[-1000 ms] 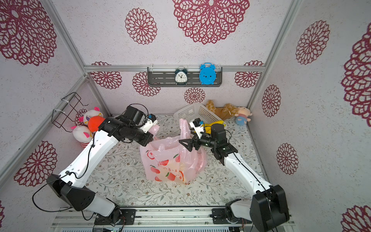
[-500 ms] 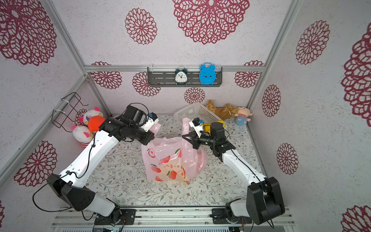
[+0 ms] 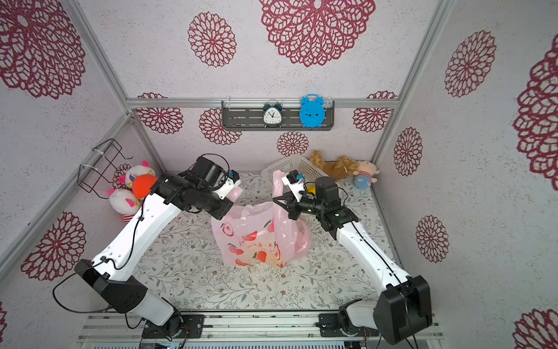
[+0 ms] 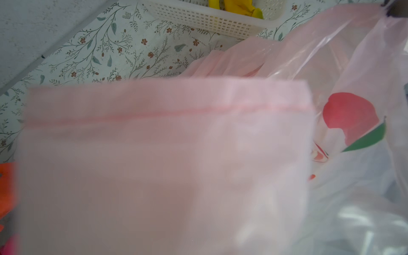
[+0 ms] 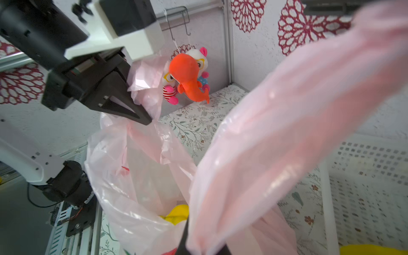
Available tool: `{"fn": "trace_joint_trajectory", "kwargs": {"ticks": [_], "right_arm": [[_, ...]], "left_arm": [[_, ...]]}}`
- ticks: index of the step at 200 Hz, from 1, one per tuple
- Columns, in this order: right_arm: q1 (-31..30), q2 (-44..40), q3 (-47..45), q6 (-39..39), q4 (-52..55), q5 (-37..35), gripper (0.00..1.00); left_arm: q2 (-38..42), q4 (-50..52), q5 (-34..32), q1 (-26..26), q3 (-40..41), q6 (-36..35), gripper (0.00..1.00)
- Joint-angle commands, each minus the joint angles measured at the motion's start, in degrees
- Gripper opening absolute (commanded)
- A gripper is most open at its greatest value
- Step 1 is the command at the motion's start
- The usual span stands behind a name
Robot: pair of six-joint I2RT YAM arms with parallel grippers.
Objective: Place the banana into a plastic bag & tie a knot
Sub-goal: Adjust the plastic bag.
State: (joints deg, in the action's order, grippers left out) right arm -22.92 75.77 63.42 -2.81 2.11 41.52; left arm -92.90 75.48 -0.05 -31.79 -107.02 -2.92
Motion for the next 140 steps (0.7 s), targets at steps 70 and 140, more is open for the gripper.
{"fn": "trace_joint_trajectory", "kwargs": {"ticks": [70,140], "right_arm": [[-0.74,3.78,1.9,-0.5,5.62,-13.74,0.0],[-0.63,2.81,0.3,3.55,2.02,-13.96,0.0]], "left_arm": [[17.69,-32.36,6.48,4.68,20.09,1.88,0.87],[39.85,-58.95,1.22,7.09,50.89,15.18,0.97]]}}
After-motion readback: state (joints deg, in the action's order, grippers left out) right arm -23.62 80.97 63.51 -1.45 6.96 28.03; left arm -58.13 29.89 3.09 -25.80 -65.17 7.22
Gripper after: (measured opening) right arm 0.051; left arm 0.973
